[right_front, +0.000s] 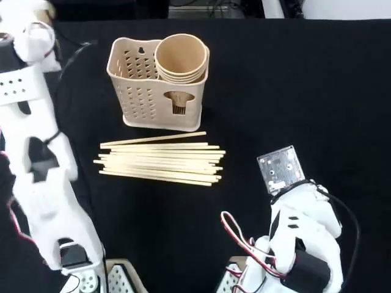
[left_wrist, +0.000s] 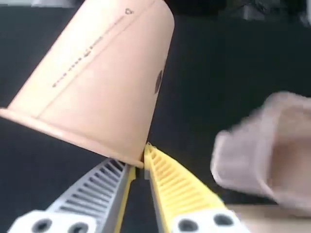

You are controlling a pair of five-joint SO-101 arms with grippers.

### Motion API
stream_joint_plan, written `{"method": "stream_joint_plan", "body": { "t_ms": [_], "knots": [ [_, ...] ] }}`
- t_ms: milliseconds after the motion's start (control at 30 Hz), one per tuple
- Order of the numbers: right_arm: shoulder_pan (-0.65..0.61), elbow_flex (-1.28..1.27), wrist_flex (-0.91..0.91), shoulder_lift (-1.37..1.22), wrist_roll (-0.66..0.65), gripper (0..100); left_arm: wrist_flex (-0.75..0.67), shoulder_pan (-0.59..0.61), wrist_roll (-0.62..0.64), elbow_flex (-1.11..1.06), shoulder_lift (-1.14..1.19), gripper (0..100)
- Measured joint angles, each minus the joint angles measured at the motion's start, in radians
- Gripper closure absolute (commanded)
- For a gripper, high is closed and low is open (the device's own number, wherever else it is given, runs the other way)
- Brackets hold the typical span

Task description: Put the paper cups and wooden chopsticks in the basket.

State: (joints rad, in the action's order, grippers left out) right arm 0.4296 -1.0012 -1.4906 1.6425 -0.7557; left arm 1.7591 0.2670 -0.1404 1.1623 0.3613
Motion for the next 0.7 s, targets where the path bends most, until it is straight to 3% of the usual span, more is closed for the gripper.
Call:
{"method": "stream_joint_plan", "body": {
  "t_ms": [167,333,533,700],
  "knots": [
    [0.000,0.000,0.000,0.000,0.000,98.5,0.000,-0.207,-0.137,-0.428,-0.420,97],
    [0.000,0.000,0.000,0.000,0.000,98.5,0.000,-0.430,-0.262,-0.620,-0.706,97],
    [0.000,0.000,0.000,0.000,0.000,98.5,0.000,-0.523,-0.463,-0.632,-0.664,97],
    [0.000,0.000,0.000,0.000,0.000,98.5,0.000,-0.526,-0.582,-0.496,-0.500,97]
  ]
}}
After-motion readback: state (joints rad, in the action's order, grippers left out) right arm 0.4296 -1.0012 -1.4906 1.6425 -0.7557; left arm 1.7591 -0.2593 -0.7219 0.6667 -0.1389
